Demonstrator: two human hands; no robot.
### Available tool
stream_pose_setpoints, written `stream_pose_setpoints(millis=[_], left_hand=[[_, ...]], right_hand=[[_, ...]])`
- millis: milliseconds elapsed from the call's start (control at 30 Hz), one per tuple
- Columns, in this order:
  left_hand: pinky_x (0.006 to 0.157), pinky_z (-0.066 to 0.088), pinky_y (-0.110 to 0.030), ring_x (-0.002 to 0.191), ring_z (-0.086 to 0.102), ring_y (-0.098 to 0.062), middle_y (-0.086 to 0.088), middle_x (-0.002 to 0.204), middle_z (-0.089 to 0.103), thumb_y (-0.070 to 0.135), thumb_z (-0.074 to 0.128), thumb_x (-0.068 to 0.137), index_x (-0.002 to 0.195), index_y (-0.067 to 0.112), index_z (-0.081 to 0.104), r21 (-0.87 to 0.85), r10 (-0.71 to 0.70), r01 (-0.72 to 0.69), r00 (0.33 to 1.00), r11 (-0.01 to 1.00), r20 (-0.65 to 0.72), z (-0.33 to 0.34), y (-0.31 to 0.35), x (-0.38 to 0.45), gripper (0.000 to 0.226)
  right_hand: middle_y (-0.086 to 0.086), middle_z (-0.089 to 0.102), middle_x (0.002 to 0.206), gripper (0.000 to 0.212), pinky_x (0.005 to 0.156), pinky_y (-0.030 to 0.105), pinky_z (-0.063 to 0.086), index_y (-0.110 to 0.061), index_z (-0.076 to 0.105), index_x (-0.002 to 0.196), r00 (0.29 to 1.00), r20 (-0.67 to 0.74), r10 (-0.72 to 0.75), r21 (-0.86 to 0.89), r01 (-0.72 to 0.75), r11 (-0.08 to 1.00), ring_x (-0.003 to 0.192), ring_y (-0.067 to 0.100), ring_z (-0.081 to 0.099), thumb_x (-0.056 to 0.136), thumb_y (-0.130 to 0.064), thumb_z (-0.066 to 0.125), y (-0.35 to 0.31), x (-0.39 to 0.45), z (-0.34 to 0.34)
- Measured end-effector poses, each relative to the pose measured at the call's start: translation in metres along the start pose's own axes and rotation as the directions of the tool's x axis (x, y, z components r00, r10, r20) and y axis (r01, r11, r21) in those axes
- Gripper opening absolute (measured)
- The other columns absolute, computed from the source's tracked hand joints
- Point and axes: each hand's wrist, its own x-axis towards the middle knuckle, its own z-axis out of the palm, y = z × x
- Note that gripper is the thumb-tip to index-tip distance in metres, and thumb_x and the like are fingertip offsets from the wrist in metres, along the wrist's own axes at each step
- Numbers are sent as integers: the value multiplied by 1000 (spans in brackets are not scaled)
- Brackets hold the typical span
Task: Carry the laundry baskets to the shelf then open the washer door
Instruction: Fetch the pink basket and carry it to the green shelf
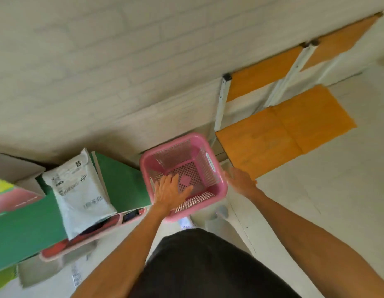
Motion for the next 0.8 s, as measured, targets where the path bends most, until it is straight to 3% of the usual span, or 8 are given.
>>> stream_pose_setpoints(millis=[100, 200, 367, 533, 600, 800], left_hand=[[119, 11, -59, 149, 21, -33, -11, 161, 29, 81, 28, 85, 154, 18, 28, 137, 105, -116, 991, 984, 87, -27, 32, 3, 93], [119, 15, -60, 149, 22, -34, -10, 161, 29, 88, 21, 79, 154, 20, 28, 264, 213, -235, 971, 935, 108, -57, 73, 23, 102], [113, 27, -56, 140, 37, -33, -10, 151, 44, 91, 21, 75, 144, 19, 42, 431, 438, -426, 896, 795, 77, -82, 203, 42, 102], [117, 18, -57, 147, 23, -33, -12, 159, 29, 92, 9, 65, 154, 22, 24, 548, 580, -583, 788, 600, 204, -57, 350, 26, 114], [117, 18, -56, 148, 23, -33, -10, 160, 27, 95, 13, 68, 155, 23, 22, 568, 621, -616, 752, 546, 219, -41, 407, 17, 114], [118, 15, -56, 150, 19, -33, -9, 164, 20, 86, 27, 82, 157, 23, 21, 573, 724, -662, 670, 483, 164, -23, 574, -7, 98]], right_hand=[[11, 47, 143, 103, 109, 62, 28, -26, 45, 139, 985, -72, 159, 68, -154, 986, 134, 38, 41, 71, -91, 3, 48, -38, -27], [9, 31, 157, 85, 110, 65, 18, -27, 31, 151, 945, -157, 288, 95, -276, 956, 144, 36, 27, 86, -79, 10, 85, -93, -73], [9, 24, 162, 84, 111, 67, 16, -26, 25, 154, 872, -267, 410, 199, -366, 909, 147, 38, 22, 88, -76, 11, 198, -154, -122], [9, 27, 160, 84, 110, 65, 19, -25, 28, 153, 827, -329, 456, 244, -392, 887, 146, 37, 25, 88, -77, 15, 302, -220, -167], [9, 27, 160, 85, 111, 65, 20, -25, 27, 154, 807, -356, 471, 259, -399, 880, 146, 36, 26, 88, -78, 15, 347, -246, -188], [10, 27, 161, 90, 114, 62, 20, -23, 28, 154, 751, -455, 478, 271, -395, 878, 146, 36, 28, 85, -81, 18, 467, -299, -276]])
